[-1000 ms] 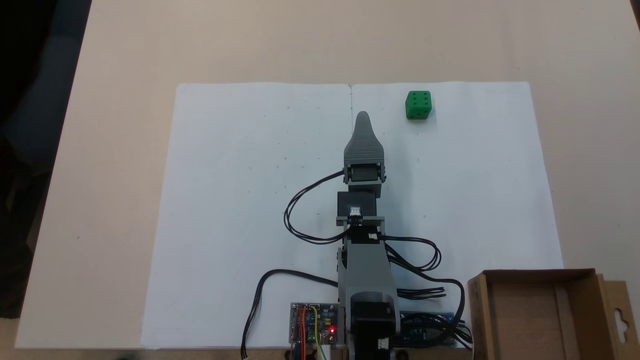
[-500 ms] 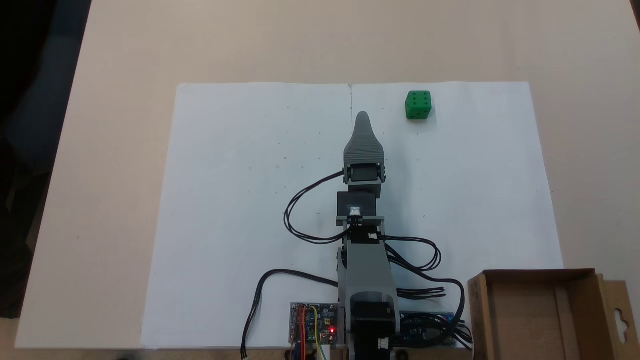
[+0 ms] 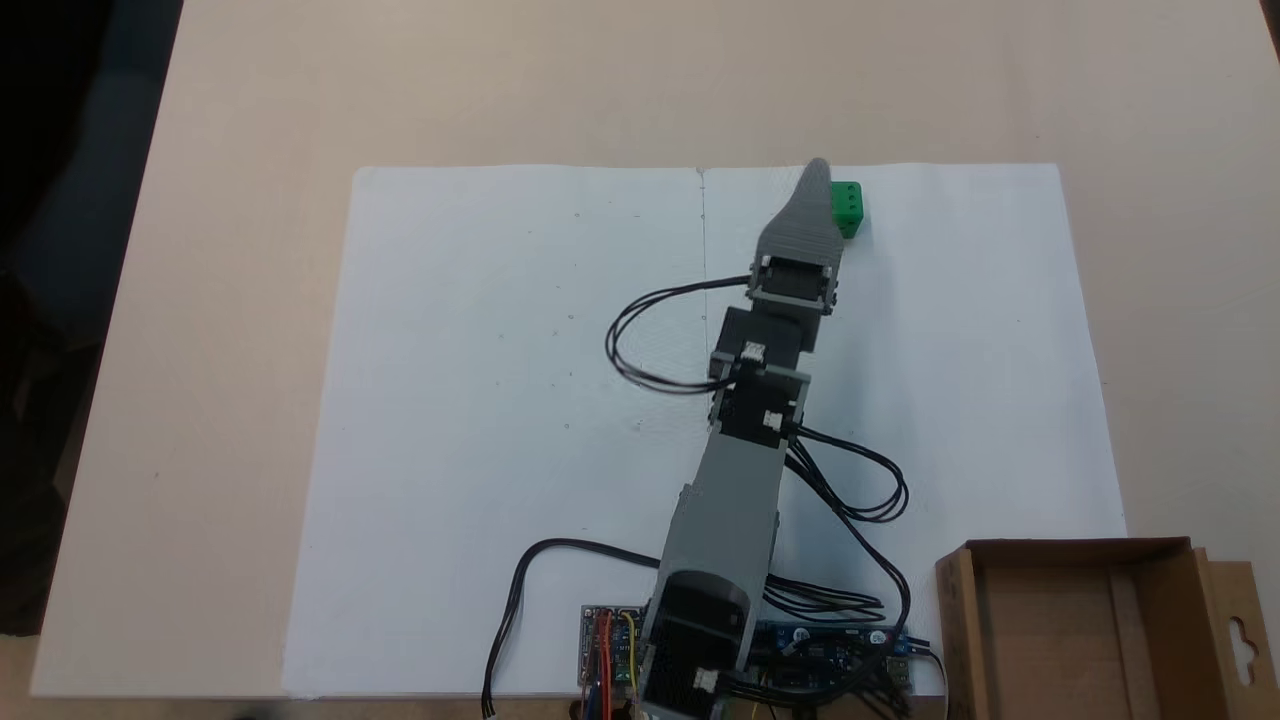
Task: Grasp a green dice and put it in the bin.
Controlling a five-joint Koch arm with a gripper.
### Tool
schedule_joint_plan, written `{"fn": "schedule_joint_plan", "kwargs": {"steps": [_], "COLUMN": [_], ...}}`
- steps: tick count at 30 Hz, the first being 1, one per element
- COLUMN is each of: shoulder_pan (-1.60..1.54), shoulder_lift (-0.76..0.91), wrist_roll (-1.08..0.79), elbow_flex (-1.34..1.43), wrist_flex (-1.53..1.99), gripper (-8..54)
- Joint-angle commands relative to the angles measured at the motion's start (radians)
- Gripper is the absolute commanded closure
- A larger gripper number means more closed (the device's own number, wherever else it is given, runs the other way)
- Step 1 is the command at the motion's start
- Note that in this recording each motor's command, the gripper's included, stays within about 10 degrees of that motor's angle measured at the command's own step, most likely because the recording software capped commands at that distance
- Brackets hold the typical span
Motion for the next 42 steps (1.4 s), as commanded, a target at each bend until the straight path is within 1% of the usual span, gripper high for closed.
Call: {"fn": "schedule_joint_plan", "kwargs": {"steps": [1,2,10,19,26,29,35,42], "shoulder_pan": [0.041,0.052,0.084,0.084,0.084,0.084,0.084,0.075], "shoulder_lift": [0.098,0.092,-0.114,-0.534,-0.758,-0.818,-0.934,-1.043], "wrist_roll": [0.057,0.057,0.055,0.026,-0.041,-0.080,-0.133,-0.212], "elbow_flex": [-0.109,-0.149,-0.508,-1.000,-1.361,-1.474,-1.649,-1.773], "wrist_flex": [0.159,0.290,0.777,1.253,1.613,1.758,1.908,1.921], "gripper": [5.2,5.2,5.2,5.0,5.0,5.0,5.0,5.0]}}
